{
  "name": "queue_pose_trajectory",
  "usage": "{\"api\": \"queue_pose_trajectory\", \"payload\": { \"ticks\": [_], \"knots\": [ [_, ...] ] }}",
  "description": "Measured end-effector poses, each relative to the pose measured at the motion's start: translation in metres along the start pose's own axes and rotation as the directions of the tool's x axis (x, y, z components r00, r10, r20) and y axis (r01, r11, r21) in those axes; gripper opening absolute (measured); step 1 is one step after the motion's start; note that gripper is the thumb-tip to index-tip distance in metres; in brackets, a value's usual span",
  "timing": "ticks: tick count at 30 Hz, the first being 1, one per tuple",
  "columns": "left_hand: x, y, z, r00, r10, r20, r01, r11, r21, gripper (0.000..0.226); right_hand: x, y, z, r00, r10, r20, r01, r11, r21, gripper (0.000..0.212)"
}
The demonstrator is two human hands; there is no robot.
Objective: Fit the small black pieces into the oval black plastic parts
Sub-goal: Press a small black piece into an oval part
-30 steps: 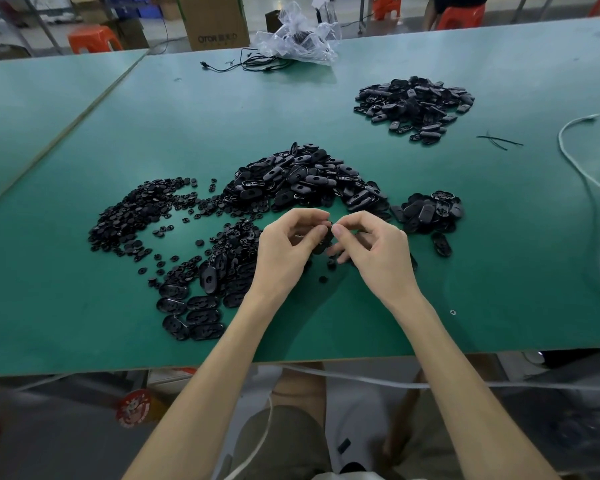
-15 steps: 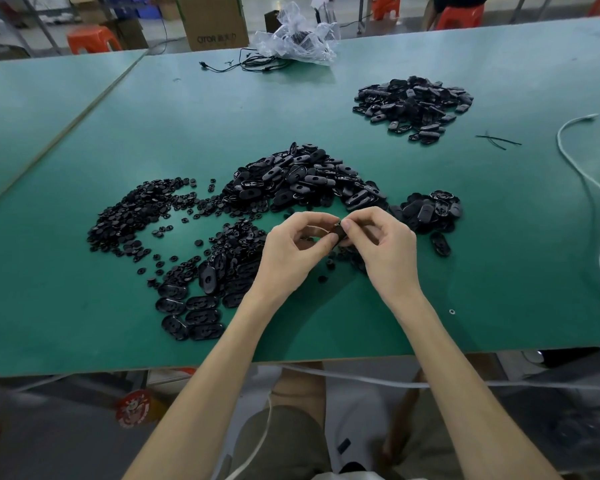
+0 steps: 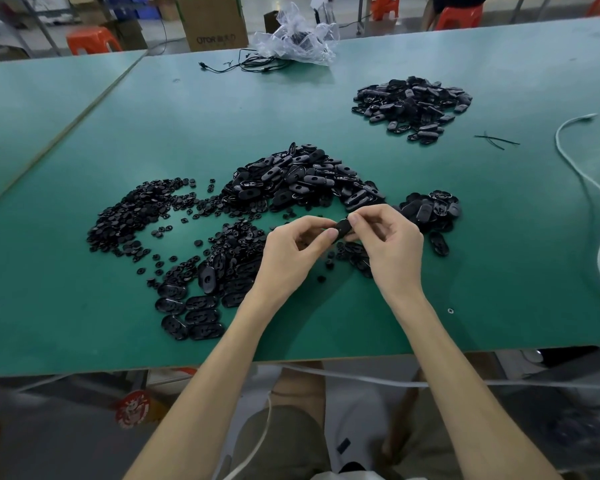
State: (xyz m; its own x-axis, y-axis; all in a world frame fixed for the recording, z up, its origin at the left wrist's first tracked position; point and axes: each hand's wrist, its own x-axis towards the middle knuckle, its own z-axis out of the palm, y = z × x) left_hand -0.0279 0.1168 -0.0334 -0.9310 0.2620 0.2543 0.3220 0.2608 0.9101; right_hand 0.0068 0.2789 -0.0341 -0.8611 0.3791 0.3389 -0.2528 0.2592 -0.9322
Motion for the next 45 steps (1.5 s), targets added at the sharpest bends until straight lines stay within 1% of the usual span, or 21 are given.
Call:
{"api": "queue_pose_trajectory", "payload": {
  "ticks": [4, 6, 13, 16, 18, 22, 29, 35, 40, 45],
  "knots": [
    [0.0018, 0.0001, -0.0016, 0.999, -0.005, -0.05, 0.005, 1.0, 0.011, 0.019, -0.0005, 0.0012, 0.0017, 0.999, 0.007, -0.052, -0.008, 1.0, -0.023, 0.006],
    [0.002, -0.0002, -0.0017, 0.998, -0.006, -0.06, 0.007, 1.0, 0.018, 0.02, -0.0002, 0.0023, 0.0021, 0.998, 0.001, -0.064, -0.005, 0.998, -0.068, 0.007],
    [0.003, -0.003, -0.0028, 0.99, -0.051, -0.134, 0.055, 0.998, 0.023, 0.014, -0.0005, 0.0028, 0.0061, 0.997, -0.037, 0.06, 0.048, 0.977, -0.208, 0.006],
    [0.0029, -0.0031, -0.0017, 0.992, -0.063, -0.105, 0.066, 0.998, 0.019, 0.015, -0.0017, 0.0027, 0.0066, 0.992, -0.049, 0.12, 0.077, 0.968, -0.24, 0.012],
    [0.0026, -0.0028, -0.0012, 0.994, -0.06, -0.086, 0.062, 0.998, 0.015, 0.017, -0.0025, 0.0023, 0.0072, 0.989, -0.045, 0.14, 0.08, 0.963, -0.256, 0.01],
    [0.0021, -0.0024, -0.002, 0.994, -0.057, -0.09, 0.058, 0.998, 0.002, 0.013, -0.0026, 0.0004, 0.0062, 0.994, -0.06, 0.096, 0.085, 0.956, -0.279, 0.008],
    [0.0014, -0.0015, -0.0025, 0.996, -0.052, -0.068, 0.052, 0.999, -0.007, 0.01, -0.0045, -0.0012, 0.0063, 0.99, -0.067, 0.128, 0.104, 0.945, -0.312, 0.004],
    [0.0012, -0.0006, -0.0021, 0.998, -0.034, -0.059, 0.034, 0.999, -0.007, 0.008, -0.004, -0.0006, 0.0064, 0.99, -0.074, 0.123, 0.112, 0.937, -0.331, 0.007],
    [0.0011, 0.0005, -0.0019, 0.998, -0.029, -0.047, 0.029, 1.0, -0.009, 0.012, -0.0029, -0.0005, 0.0063, 0.993, -0.075, 0.091, 0.102, 0.933, -0.345, 0.01],
    [0.0007, 0.002, -0.0017, 0.999, -0.025, -0.032, 0.025, 1.0, -0.003, 0.012, -0.0039, -0.0021, 0.0059, 0.988, -0.105, 0.11, 0.138, 0.921, -0.365, 0.012]
  ]
}}
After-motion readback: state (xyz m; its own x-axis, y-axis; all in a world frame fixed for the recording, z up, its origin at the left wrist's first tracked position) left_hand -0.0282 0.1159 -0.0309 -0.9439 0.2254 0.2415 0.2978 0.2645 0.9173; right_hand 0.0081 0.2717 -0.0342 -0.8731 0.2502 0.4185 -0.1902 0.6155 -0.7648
